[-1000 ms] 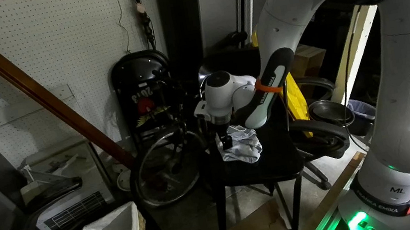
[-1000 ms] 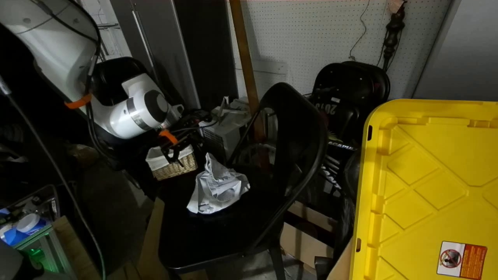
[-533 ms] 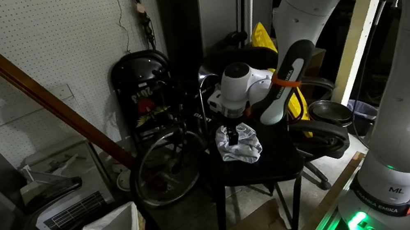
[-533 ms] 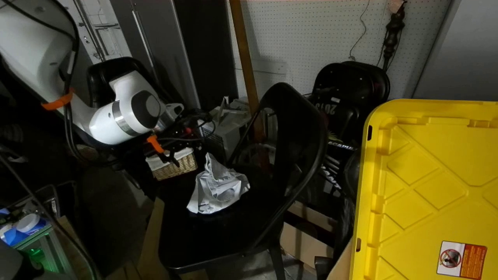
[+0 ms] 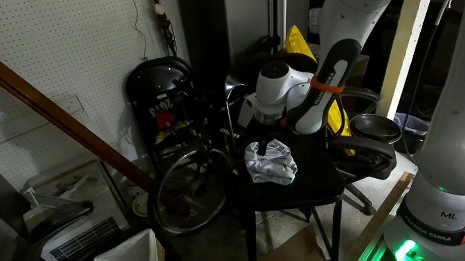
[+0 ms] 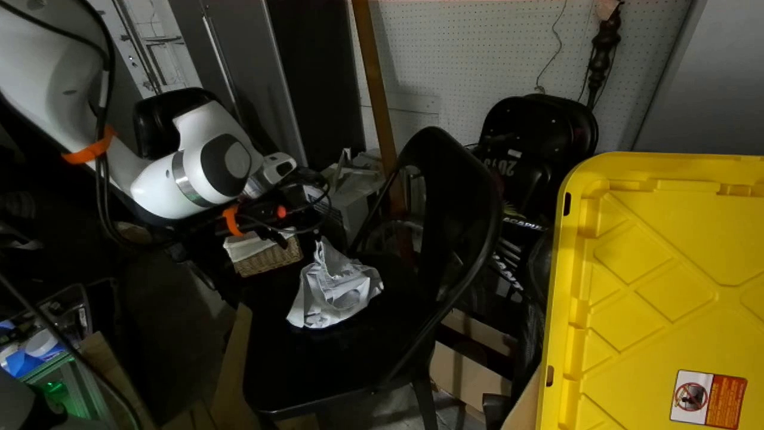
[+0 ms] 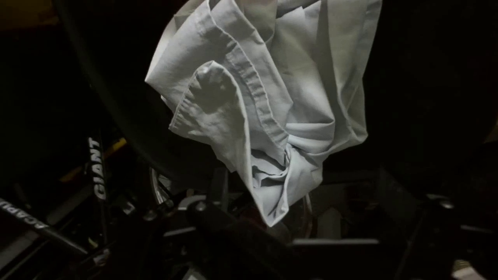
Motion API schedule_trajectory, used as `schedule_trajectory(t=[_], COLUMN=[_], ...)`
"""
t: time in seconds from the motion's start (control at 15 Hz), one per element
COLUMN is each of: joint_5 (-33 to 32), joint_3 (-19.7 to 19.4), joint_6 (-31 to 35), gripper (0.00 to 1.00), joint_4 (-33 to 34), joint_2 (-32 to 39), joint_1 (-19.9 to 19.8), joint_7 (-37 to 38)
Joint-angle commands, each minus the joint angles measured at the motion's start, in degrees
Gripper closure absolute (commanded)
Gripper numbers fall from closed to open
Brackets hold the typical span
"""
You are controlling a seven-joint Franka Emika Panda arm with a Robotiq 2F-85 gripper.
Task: Put the white towel on the seat then fold the towel twice.
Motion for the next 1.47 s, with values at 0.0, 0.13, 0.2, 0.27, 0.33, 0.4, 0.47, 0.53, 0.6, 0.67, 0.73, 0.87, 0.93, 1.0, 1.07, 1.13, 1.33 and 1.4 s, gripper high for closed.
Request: schedule_trajectory(t=[0.0, 0.13, 0.2, 0.27, 0.33, 0.4, 0.47, 0.53, 0.6, 0.67, 0.73, 0.87, 0.93, 1.0, 1.07, 1.13, 1.33, 1.4], joint_5=[-0.9, -2.3, -3.6, -4.7, -8.0, -10.3, -12.6, -14.4, -16.7, -18.4, -19.7, -21.6, -22.5, -23.3, -23.3, -23.3, -21.8, -21.4], joint_3=[-1.3, -1.7, -2.1, -2.3, -3.1, -3.5, -3.8, -4.0, -4.4, -4.6, -4.6, -4.6, -4.7, -4.9, -4.9, -4.9, -4.8, -4.6], joint_6=[1.1, 1.3, 0.9, 1.0, 0.6, 0.2, 0.2, 0.8, 0.8, 1.8, 2.8, 4.8, 6.3, 7.5, 8.8, 9.9, 12.4, 12.9], gripper=[0.28, 0.36, 0.46, 0.52, 0.60, 0.66, 0.73, 0.81, 0.87, 0.93, 0.99, 1.00, 1.00, 1.00, 1.00, 1.00, 1.00, 1.00], joint_4=[-0.4, 0.6, 1.6, 2.3, 3.7, 4.8, 5.8, 6.8, 8.0, 9.2, 10.4, 12.5, 13.5, 14.5, 15.4, 16.1, 17.3, 17.4], joint_2=[-2.4, -2.3, -2.0, -1.7, -1.4, -1.1, -0.6, 0.1, 0.8, 2.1, 3.6, 6.5, 8.1, 9.6, 11.2, 12.7, 16.7, 17.8], joint_1=[0.3, 0.4, 0.7, 0.8, 1.1, 1.2, 1.2, 1.1, 1.1, 1.1, 1.0, 1.1, 1.1, 1.1, 1.0, 1.0, 0.3, 0.0], joint_7=[8.1, 11.8, 14.2, 16.3, 20.2, 23.2, 25.9, 27.8, 30.8, 32.7, 33.8, 35.7, 36.3, 36.6, 36.2, 36.0, 33.9, 33.2])
